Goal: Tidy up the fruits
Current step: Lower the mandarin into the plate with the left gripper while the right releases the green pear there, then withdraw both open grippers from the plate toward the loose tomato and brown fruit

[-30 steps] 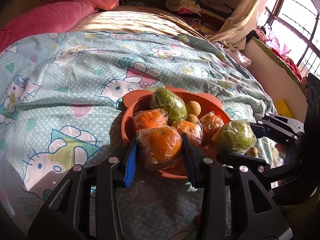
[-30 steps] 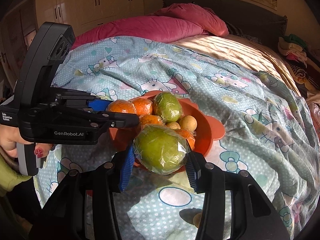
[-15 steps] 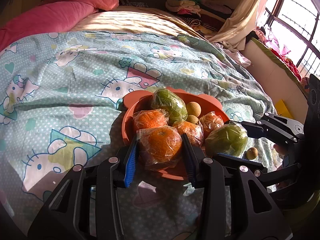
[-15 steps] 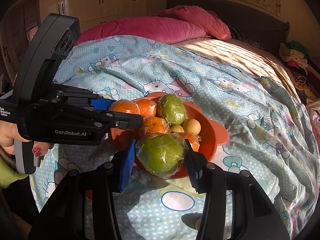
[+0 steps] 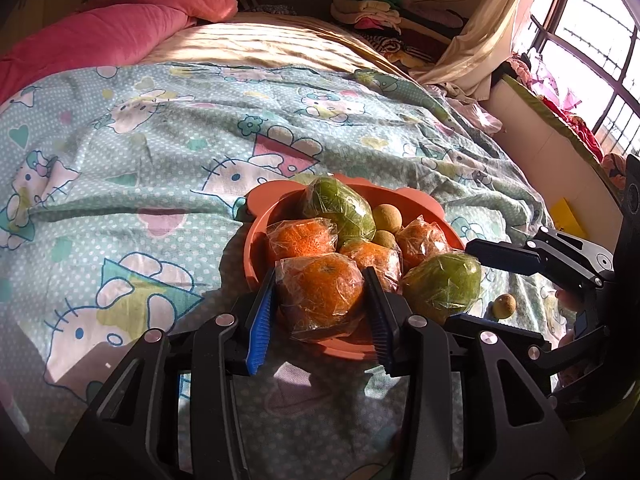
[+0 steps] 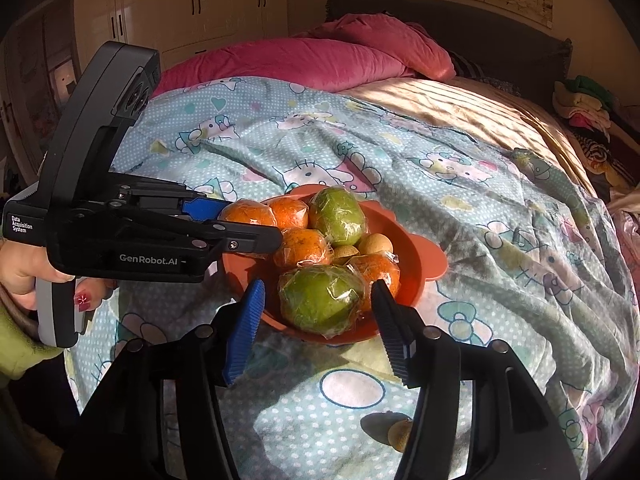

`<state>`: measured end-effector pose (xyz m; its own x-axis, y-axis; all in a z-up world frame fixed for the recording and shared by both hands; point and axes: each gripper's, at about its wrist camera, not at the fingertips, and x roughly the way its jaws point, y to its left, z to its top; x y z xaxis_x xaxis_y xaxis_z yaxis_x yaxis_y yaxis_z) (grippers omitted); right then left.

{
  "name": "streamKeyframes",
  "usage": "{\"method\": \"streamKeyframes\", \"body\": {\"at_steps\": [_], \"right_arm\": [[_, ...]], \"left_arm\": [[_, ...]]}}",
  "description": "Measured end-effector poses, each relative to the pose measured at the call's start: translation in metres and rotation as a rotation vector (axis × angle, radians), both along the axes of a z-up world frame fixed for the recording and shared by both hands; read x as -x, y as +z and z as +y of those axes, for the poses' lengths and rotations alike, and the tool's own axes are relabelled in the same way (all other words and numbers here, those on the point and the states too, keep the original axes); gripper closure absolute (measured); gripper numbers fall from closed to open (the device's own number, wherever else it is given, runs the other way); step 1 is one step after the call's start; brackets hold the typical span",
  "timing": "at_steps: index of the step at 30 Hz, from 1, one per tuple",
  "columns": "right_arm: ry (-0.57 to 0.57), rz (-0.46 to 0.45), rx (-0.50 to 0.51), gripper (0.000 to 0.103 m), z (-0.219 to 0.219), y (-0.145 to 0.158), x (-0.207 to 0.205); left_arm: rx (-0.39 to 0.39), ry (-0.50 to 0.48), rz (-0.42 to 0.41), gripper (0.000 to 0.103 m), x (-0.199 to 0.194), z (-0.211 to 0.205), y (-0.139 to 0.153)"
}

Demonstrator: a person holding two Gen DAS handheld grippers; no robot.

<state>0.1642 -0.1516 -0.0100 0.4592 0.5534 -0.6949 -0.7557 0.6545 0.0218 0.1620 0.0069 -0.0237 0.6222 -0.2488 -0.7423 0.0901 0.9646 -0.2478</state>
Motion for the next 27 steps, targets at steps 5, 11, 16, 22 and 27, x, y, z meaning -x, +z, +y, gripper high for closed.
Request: {"method": "streamKeyframes", "body": {"at_steps": [5, 11, 16, 22, 27], "right_arm": [[-0.007, -0.003, -0.016, 0.046, -0.004, 0.004, 0.002], [-0.022, -0.003, -0.023, 0.044, -0.008, 0.005, 0.002], [-0.030, -0.003, -0.026, 0.037, -0.010, 0.007, 0.004], [-0.034, -0.010, -0.035, 0.035, -0.011, 0.010, 0.006], [-0.042, -0.016, -0.043, 0.031, -0.015, 0.012, 0.008]], "left_arm": [[0.001, 0.002, -0.007, 0.063, 0.001, 0.001, 0.002], [0.000, 0.007, -0.015, 0.060, 0.002, 0.001, 0.004], [-0.007, 0.021, -0.015, 0.053, 0.004, 0.003, 0.006], [-0.009, 0.024, -0.026, 0.047, 0.007, 0.003, 0.009], [-0.008, 0.031, -0.042, 0.040, 0.012, 0.003, 0.016]]}}
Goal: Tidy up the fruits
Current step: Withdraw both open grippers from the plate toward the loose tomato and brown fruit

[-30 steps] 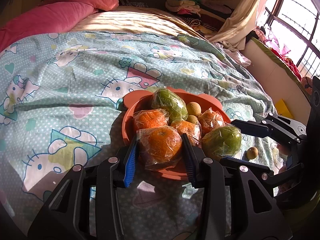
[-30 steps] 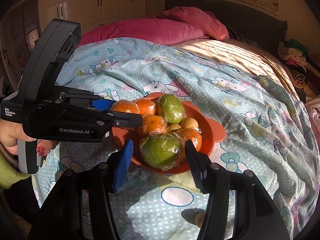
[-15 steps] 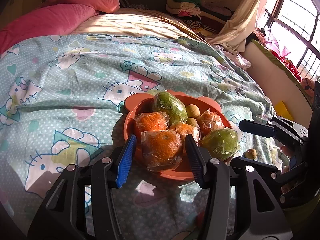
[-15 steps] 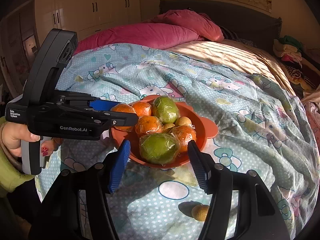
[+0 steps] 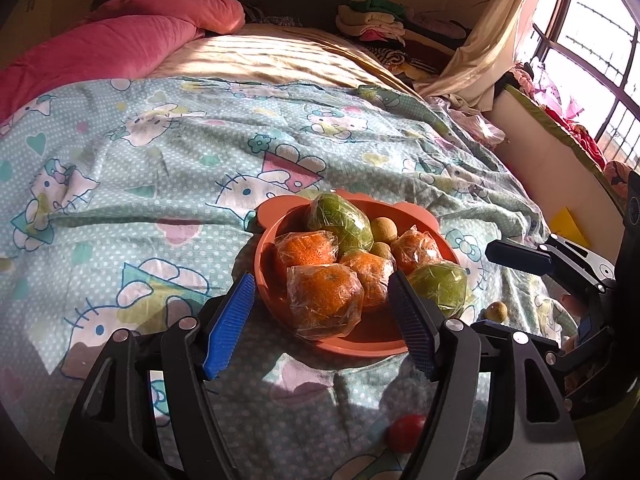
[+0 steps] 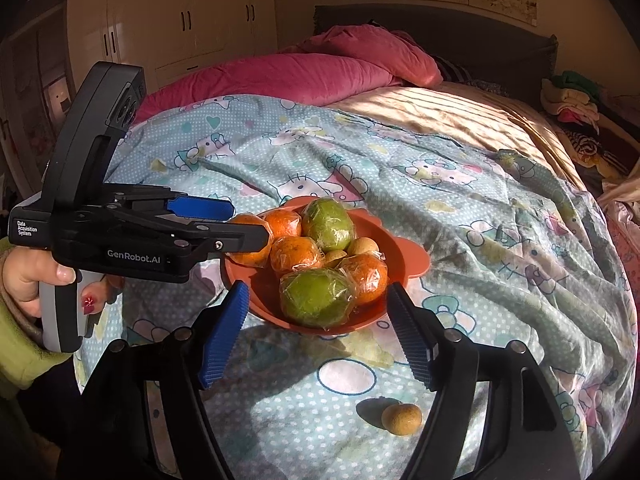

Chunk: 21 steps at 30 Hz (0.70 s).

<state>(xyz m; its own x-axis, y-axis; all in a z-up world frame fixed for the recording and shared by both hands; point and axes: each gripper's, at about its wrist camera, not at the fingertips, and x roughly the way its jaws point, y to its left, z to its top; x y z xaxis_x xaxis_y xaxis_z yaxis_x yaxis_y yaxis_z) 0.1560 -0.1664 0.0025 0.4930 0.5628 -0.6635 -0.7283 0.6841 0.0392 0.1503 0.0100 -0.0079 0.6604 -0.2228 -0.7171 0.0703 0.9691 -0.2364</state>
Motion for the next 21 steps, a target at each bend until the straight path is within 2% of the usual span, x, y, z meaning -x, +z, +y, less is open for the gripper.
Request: {"method": "streamKeyframes", "body": {"at_steps": [8, 21], "right_arm": [[-0.019, -0.013, -0.013, 0.026, -0.006, 0.006, 0.001], [-0.074, -0.039, -0.041, 0.013, -0.022, 0.017, 0.001]], "left_arm": [[0.000, 0.006, -0.023, 0.025, 0.007, 0.000, 0.010], [-0.010, 0.006, -0.044, 0.013, 0.016, -0.002, 0.019]]}}
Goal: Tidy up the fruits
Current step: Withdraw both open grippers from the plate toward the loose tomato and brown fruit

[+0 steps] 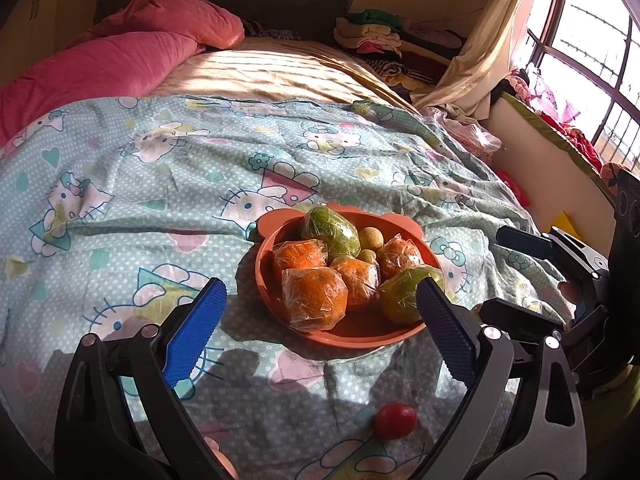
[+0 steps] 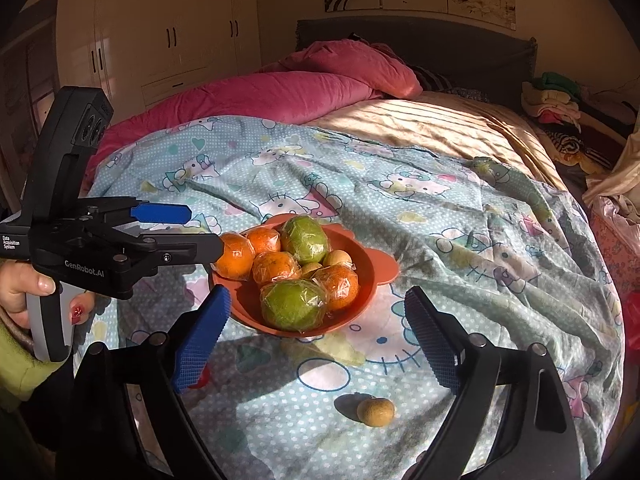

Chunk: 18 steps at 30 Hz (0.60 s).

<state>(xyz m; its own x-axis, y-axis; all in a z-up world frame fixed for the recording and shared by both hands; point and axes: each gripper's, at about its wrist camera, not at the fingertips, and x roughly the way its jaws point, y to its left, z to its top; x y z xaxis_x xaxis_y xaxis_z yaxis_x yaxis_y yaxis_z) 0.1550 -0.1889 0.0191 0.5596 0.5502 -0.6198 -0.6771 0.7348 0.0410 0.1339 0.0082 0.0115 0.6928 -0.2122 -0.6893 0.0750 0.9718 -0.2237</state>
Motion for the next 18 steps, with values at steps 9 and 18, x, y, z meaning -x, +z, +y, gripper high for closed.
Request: {"method": "streamKeyframes", "body": {"at_steps": [9, 18], "right_arm": [[-0.043, -0.020, -0.020, 0.011, -0.015, 0.008, -0.001], [-0.108, -0.032, -0.046, 0.009, -0.041, 0.017, -0.005]], "left_arm": [[-0.004, -0.004, -0.008, 0.011, 0.005, -0.003, 0.004], [-0.005, -0.008, -0.018, 0.010, 0.011, -0.005, 0.009]]}}
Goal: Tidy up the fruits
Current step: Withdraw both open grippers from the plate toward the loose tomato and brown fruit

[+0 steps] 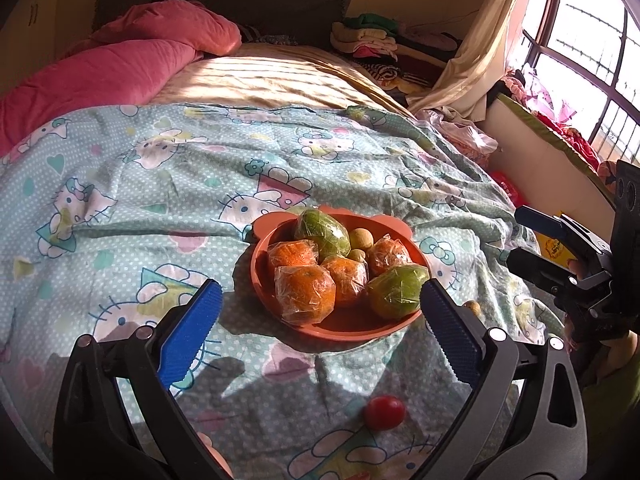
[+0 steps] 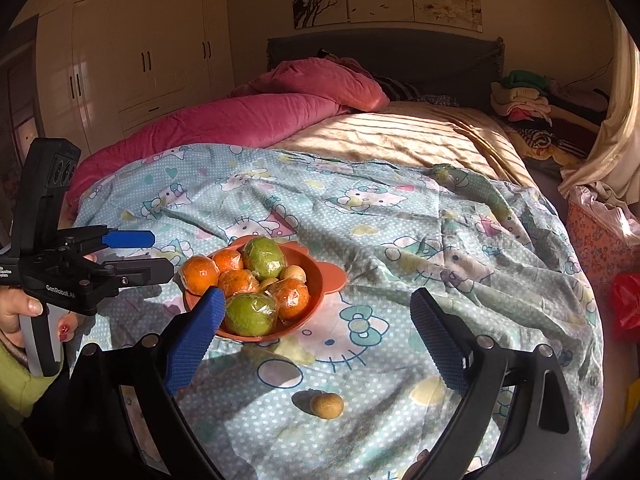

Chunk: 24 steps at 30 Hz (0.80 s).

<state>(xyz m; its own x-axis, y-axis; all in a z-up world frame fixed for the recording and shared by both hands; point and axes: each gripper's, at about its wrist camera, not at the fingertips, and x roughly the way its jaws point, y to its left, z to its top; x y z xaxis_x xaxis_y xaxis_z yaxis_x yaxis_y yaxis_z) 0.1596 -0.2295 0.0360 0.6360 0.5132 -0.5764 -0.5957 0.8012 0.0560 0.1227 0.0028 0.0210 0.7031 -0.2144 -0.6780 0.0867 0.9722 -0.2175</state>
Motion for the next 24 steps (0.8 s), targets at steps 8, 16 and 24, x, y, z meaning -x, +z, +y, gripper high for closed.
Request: {"method": "streamKeyframes", "body": {"at_steps": [8, 16, 24], "right_arm": [[-0.031, -0.001, -0.004, 0.008, -0.015, 0.001, 0.002], [-0.032, -0.002, 0.002, 0.008, -0.018, 0.000, 0.006], [-0.030, 0.024, 0.025, 0.008, -0.020, -0.012, 0.012]], "left_arm": [[-0.002, 0.000, -0.009, 0.010, 0.006, -0.001, 0.004], [-0.010, -0.001, -0.015, 0.010, 0.011, -0.005, 0.006], [-0.019, -0.012, -0.003, 0.010, 0.019, -0.012, 0.002]]}}
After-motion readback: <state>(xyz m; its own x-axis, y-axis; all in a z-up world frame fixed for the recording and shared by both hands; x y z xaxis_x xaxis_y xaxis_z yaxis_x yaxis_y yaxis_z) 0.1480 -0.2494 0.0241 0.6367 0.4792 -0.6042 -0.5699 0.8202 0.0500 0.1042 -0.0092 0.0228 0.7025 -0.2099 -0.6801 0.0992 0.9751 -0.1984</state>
